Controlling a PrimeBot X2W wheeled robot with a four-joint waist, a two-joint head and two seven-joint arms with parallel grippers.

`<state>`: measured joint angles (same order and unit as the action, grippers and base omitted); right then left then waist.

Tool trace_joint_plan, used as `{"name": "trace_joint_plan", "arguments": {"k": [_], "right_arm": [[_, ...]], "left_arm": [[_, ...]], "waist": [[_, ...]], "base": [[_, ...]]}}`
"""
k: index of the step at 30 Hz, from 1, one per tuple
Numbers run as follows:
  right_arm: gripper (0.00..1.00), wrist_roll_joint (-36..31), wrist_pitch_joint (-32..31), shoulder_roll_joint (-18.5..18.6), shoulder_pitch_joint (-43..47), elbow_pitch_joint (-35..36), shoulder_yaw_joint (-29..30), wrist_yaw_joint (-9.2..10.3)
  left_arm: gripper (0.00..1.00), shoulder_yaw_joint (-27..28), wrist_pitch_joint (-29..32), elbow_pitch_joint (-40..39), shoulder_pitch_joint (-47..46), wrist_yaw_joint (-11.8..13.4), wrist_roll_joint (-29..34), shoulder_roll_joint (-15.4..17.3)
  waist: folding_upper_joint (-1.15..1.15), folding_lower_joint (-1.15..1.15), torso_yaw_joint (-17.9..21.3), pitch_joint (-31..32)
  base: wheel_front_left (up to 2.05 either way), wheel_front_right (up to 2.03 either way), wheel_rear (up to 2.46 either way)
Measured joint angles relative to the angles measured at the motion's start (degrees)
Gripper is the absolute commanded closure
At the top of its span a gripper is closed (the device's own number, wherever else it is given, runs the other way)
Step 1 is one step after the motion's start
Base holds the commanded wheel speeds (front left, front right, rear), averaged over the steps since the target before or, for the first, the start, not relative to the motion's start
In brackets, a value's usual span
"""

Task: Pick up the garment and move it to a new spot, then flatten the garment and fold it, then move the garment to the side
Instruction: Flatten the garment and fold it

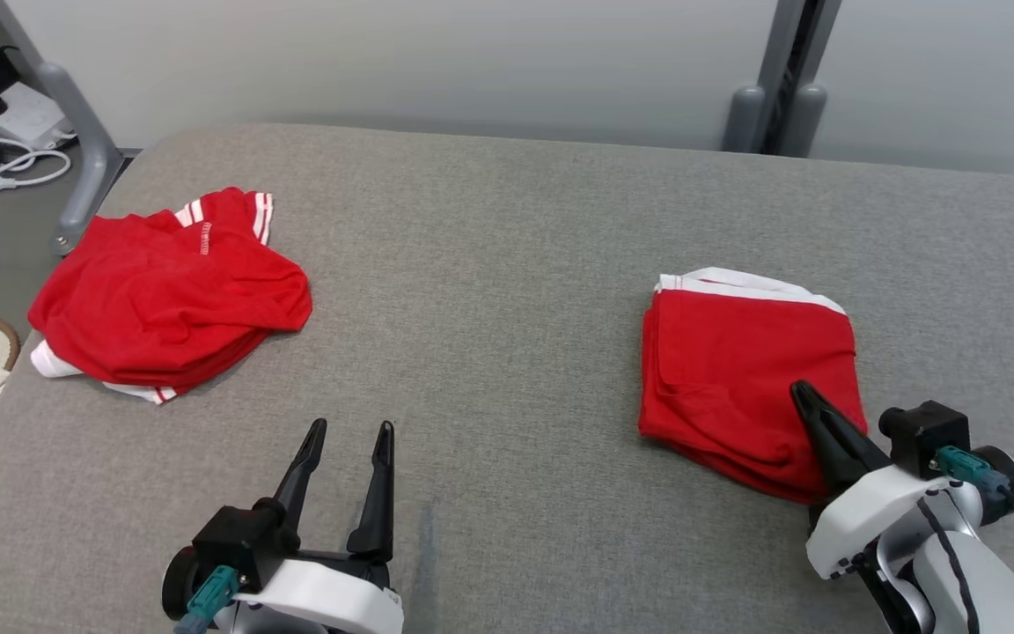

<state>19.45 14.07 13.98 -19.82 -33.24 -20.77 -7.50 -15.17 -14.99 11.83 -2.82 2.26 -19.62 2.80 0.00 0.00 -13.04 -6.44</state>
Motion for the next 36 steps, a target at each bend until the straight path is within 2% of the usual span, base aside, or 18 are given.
{"name": "trace_joint_plan", "arguments": {"k": [8, 15, 31, 36], "right_arm": [[1.00, 4.97, 0.21, 0.87, -3.07, -8.12, -6.33, 0.00], [1.00, 7.35, 0.65, 0.32, -4.92, -11.12, -11.70, 0.00], [1.00, 13.22, 0.93, -1.15, -4.91, -7.05, -23.60, 0.00], [1.00, 15.92, 0.93, -1.02, -4.86, -4.79, -24.97, 0.00]], "left_arm": [[0.00, -0.25, 0.00, 0.09, -0.07, 0.32, -0.30, 0.01], [0.00, -0.49, 0.00, 0.09, -0.26, 0.34, -0.53, 0.00], [0.00, -0.22, 0.00, 0.16, 0.04, 0.67, -0.58, 0.00], [0.00, 0.37, 0.00, 0.20, 0.48, 0.68, -0.51, 0.00]], "waist": [[0.00, 0.00, -3.33, -0.78], [0.00, 0.00, -4.39, -1.10], [0.00, 0.00, -3.50, 0.64], [0.00, 0.00, -2.47, 1.55]], "base": [[0.00, 0.00, 0.00], [0.00, 0.00, 0.00], [0.00, 0.00, 0.00], [0.00, 0.00, 0.00]]}}
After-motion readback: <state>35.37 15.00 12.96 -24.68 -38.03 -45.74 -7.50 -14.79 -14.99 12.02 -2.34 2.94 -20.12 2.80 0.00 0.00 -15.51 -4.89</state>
